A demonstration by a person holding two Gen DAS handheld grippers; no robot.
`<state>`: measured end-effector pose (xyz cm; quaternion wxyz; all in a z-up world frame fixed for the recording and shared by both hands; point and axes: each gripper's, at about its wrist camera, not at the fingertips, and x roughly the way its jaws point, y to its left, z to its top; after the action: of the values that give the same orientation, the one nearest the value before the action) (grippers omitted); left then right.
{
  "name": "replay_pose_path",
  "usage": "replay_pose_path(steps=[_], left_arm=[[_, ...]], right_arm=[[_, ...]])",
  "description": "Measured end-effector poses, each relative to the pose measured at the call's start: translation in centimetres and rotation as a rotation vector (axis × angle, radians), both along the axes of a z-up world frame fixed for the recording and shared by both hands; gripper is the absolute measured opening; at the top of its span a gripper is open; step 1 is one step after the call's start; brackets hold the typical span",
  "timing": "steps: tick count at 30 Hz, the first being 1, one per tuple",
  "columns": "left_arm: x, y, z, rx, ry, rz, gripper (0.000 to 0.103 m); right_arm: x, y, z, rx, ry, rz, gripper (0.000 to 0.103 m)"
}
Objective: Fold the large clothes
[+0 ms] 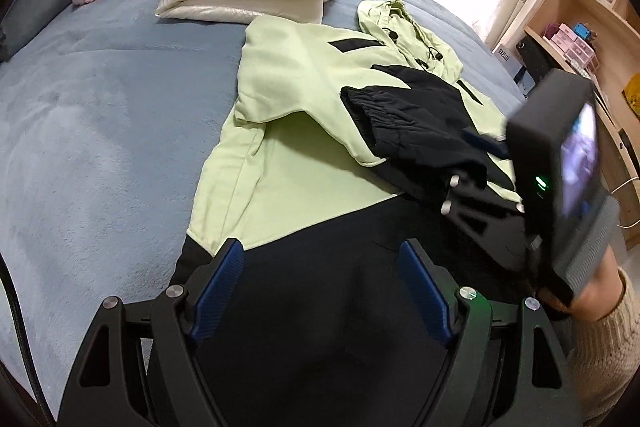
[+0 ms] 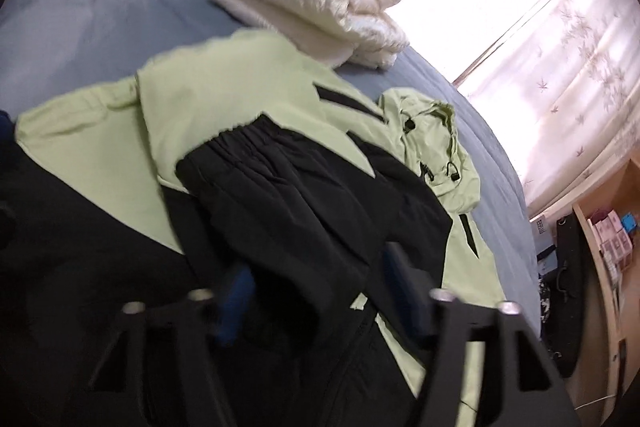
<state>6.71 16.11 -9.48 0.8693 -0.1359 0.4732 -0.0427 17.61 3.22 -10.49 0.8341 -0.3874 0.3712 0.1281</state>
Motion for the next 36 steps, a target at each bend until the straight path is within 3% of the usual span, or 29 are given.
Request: replay_pose_path(steps=[2, 3, 6, 9, 12, 15, 17, 19, 20, 21, 23, 24, 27, 31, 36], left_arm=[[-0.2, 0.2, -0.1, -0.001, 0.002, 0.003, 0.079], [-0.2, 0.3, -0.1, -0.003, 0.001, 0.005, 0.079], [-0.3, 0.7, 0.1, -0.011, -0.008, 0.011, 0.079], [-0.5, 0.9, 0.3, -0.014, -0.018, 0.025, 0.079], [-0.6, 1.2, 0.7, -0.02, -0.028, 0.039, 0.079], [-0.5, 1.3, 0.6, -0.029, -0.024, 0.048, 0.079], [-0.3, 1.3, 0.3, -0.04, -0.011, 0.048, 0.079], [-0.1, 1.1, -0.1, -0.042, 0.003, 0.044, 0.079], [0.0, 1.0, -0.3, -0.042, 0.009, 0.042, 0.079], [0.1, 0.8, -0.5, -0.043, 0.016, 0.039, 0.079], [0.3, 0.4, -0.8, -0.044, 0.022, 0.032, 0.079], [0.4, 0.3, -0.9, -0.043, 0.024, 0.029, 0.079], [1.2, -0.3, -0.9, -0.026, 0.031, 0.014, 0.079], [3.2, -0.4, -0.3, 0.012, 0.021, -0.003, 0.079], [7.4, 0.7, 0.4, 0.049, 0.017, 0.005, 0.079]], right_arm=[[0.9, 0.1, -0.4, -0.007, 0.044, -0.021, 0.012], [1.3, 0.0, -0.4, 0.004, 0.068, -0.036, 0.007], [2.0, 0.1, 0.9, 0.053, 0.078, -0.046, 0.005], [2.5, 0.6, 4.3, 0.121, 0.028, -0.02, 0.004], [3.3, -0.8, 9.7, 0.339, -0.016, -0.035, 0.003], [4.8, -6.8, 14.2, 0.681, -0.063, -0.199, 0.004], [5.5, -11.3, 14.1, 0.856, -0.045, -0.347, 0.004], [6.2, -16.0, 11.4, 0.978, 0.017, -0.552, 0.007], [6.5, -18.1, 9.0, 1.008, 0.103, -0.669, 0.018], [6.8, -19.7, 6.1, 1.013, 0.223, -0.766, 0.032], [6.1, -21.1, 2.0, 0.99, 0.379, -0.855, 0.034], [5.3, -21.2, 0.7, 0.955, 0.415, -0.857, 0.034], [3.4, -20.7, 0.3, 0.87, 0.406, -0.797, 0.035], [3.2, -21.0, 1.6, 0.885, 0.398, -0.729, 0.037], [4.6, -22.9, 3.4, 0.915, 0.332, -0.717, 0.05]])
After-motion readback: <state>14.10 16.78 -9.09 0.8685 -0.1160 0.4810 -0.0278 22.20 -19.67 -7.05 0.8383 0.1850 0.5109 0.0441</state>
